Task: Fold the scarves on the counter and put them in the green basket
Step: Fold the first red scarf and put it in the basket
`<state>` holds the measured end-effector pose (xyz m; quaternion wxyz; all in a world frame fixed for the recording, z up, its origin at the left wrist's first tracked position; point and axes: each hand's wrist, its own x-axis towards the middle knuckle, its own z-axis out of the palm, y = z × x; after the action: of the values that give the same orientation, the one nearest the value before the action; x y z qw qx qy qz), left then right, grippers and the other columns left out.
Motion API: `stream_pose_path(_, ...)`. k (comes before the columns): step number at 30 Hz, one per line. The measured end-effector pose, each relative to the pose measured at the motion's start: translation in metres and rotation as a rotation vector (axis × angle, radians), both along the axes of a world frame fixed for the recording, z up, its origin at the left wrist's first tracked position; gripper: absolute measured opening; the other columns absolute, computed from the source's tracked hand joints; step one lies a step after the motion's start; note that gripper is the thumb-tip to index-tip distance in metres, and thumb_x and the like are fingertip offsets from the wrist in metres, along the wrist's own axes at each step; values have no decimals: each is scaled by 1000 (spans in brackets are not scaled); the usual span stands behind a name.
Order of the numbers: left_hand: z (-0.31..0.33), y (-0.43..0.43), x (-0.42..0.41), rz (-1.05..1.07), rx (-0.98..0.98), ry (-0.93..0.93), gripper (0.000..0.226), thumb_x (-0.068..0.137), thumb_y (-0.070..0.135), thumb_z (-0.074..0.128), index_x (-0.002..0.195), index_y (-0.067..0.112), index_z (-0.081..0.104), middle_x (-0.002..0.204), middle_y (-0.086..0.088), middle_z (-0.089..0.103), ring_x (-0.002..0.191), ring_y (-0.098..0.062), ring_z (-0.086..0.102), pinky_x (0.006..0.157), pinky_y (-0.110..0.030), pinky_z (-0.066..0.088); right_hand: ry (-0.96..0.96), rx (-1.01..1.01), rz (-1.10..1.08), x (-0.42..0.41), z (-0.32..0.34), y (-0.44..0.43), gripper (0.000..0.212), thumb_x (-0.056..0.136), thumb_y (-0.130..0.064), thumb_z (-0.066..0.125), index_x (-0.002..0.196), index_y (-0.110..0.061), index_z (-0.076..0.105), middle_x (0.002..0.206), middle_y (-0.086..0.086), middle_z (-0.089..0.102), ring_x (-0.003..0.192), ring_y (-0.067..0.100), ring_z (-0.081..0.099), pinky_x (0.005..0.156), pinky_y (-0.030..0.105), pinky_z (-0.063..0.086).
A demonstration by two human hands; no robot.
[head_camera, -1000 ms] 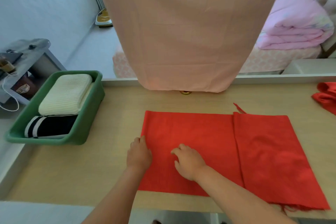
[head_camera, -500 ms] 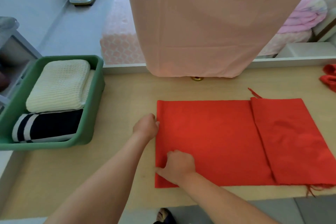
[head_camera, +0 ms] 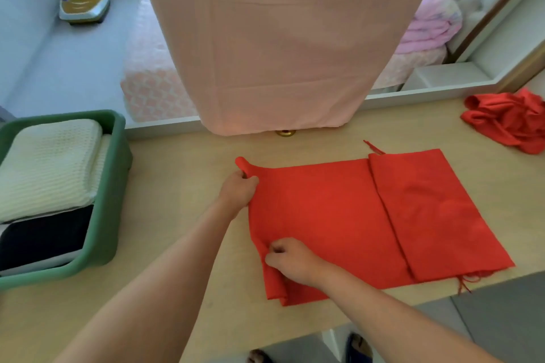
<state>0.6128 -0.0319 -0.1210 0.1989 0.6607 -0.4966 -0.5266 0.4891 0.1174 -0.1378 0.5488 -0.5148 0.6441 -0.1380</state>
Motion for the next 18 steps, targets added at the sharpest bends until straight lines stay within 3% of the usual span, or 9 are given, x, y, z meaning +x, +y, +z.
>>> stream_pose_path(4,37,2,-55,-73,-39,82,8,91,15,51,86,9,54,81,-8,59,69,-20,61,57,-34,58,-137,32,-181,-54,29,7,19,69,-26,53,53,-20,47,50,-9,41,46,9,39,43,21,29)
stream_pose_path(8,65,8,-126,-168,-100,83,10,88,16,52,83,8,52,76,-10,57,64,-21,60,48,-27,54,-220,7,-349,-124,49,19,7,61,-26,50,56,-21,50,57,-3,43,51,12,38,49,26,24)
stream_pose_path(14,79,23,-249,-234,-106,72,8,88,16,52,87,8,52,68,-13,67,60,-31,71,64,-46,61,-179,23,-585,-240,64,53,7,59,-30,48,57,-22,48,54,-7,44,51,12,42,49,23,32)
stream_pose_path(18,78,32,-328,-272,-117,60,11,88,14,51,79,13,45,62,-14,66,61,-33,71,62,-45,61,-208,72,-703,-316,62,70,14,59,-33,50,68,-22,52,56,-4,46,51,14,47,51,24,37)
